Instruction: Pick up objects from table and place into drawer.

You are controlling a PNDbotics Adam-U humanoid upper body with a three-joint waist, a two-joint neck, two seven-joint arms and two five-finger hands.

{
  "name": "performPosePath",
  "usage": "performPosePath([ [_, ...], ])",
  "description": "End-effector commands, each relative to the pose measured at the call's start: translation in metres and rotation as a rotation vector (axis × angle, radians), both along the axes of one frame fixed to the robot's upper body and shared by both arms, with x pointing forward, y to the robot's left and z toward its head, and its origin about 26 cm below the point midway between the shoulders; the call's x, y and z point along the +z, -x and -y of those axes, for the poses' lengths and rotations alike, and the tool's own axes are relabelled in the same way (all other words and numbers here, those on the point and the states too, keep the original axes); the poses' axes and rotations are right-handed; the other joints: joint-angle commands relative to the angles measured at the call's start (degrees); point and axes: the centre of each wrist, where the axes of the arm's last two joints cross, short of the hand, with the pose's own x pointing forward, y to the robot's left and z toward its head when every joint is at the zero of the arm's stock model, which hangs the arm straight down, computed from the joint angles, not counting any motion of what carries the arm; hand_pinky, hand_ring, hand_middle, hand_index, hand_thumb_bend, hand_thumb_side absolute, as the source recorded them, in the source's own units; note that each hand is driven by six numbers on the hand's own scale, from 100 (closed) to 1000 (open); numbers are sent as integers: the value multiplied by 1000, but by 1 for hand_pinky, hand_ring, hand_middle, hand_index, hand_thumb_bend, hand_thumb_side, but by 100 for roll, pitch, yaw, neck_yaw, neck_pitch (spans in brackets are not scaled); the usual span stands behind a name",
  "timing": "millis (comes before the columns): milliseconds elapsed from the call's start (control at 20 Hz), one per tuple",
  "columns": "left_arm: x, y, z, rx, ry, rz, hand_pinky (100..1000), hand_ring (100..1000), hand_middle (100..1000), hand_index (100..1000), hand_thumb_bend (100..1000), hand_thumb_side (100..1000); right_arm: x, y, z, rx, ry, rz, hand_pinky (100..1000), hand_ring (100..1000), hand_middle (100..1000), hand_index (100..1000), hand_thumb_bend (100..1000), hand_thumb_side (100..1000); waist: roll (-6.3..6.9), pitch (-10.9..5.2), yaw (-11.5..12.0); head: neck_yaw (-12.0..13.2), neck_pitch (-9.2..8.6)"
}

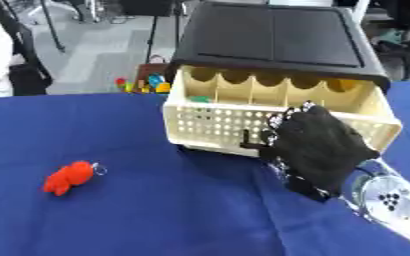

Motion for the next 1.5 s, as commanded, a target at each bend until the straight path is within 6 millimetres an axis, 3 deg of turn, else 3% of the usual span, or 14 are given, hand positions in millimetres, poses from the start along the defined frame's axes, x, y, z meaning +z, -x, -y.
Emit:
performPosePath([
  [50, 6, 2, 1, -10, 0, 23, 529, 720, 691, 865, 514, 819, -4, 1, 1, -2, 17, -23, 100, 227, 207, 477, 137, 401, -8, -63, 0, 6, -77],
  [550, 6, 2, 1, -9, -1, 22, 528, 721, 692, 865, 512, 818, -4, 2, 8, -19, -7, 9, 100, 224, 207, 485, 131, 387, 4, -78, -9, 5, -71],
  [750, 5, 2, 1, -10, -3, 18, 529, 721, 692, 866, 512, 818, 6, 0, 0, 46, -11, 77, 100, 233, 212, 492, 154, 376, 4, -106, -19, -12, -72],
  [1500, 5, 2, 1, -9, -6, 17, 529, 723, 693, 866, 511, 818, 0, 1, -1, 167, 45, 293, 100, 265, 273, 503, 179, 350, 2, -102, -37, 9, -70],
])
